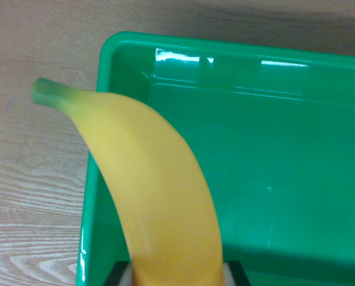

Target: Pick fruit

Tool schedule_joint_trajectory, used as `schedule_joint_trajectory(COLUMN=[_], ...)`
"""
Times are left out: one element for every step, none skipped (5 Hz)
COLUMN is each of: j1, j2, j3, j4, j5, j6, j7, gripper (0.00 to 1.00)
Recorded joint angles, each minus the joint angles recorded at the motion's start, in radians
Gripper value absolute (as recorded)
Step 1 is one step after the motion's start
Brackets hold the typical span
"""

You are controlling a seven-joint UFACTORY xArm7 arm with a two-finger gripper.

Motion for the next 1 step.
schedule_joint_trajectory(j1=[0.0000], j2=[0.000], j3=[0.000], j4=[0.000], j5=[0.0000], j6=[0.000], j7=[0.000], gripper=[1.00])
